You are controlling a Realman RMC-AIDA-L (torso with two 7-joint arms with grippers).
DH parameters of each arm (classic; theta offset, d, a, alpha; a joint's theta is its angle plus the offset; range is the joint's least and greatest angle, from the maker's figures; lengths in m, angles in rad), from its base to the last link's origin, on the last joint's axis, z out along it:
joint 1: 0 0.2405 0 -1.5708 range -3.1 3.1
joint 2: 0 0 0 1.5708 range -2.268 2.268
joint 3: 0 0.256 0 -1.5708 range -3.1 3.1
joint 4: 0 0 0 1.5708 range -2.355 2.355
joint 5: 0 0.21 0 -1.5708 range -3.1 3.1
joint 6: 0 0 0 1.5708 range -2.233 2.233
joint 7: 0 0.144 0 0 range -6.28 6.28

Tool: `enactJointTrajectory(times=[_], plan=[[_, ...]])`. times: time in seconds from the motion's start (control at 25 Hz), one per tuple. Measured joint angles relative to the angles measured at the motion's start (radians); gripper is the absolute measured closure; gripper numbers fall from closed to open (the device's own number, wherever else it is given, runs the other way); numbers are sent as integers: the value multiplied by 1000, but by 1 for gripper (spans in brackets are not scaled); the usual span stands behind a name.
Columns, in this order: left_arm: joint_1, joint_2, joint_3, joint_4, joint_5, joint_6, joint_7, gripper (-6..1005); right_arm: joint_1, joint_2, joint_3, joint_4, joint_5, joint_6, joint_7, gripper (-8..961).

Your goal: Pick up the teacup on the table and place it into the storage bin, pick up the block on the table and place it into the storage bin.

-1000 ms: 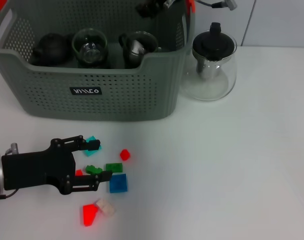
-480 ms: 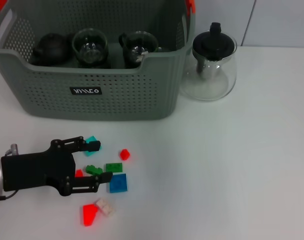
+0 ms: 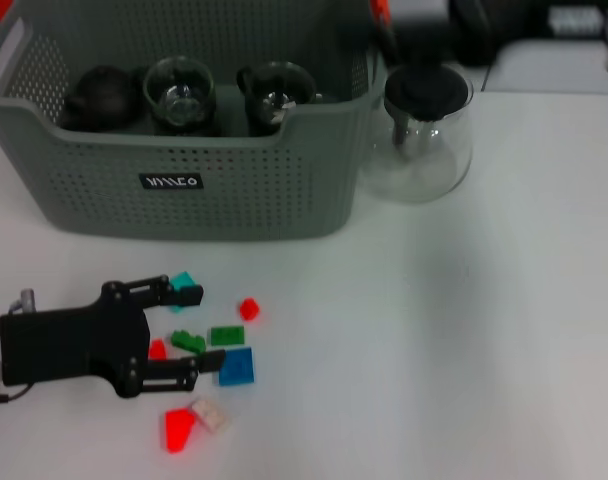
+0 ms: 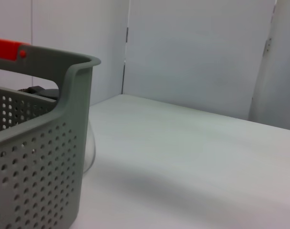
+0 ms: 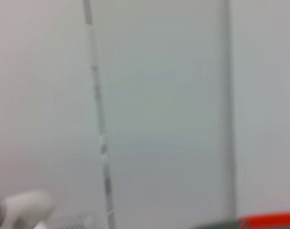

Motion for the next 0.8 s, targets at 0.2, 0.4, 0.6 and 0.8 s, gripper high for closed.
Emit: enactJointTrajectory(times=[0.2,0.4,0.6,0.8], plan=[[-1,6,0,2,2,8,0,188,12,-46,-11,98,-137,-209,-44,126],[2,11,0,5,3,8,0,188,101,-36,-62,190,-396,-250,-9,127],[5,11,0,5,3,9,0,188,202,22,-75,285,-616,-154,4,130],[8,12,4,51,46,28,-32,189,255,48,-109,332,-683,-113,4,132]])
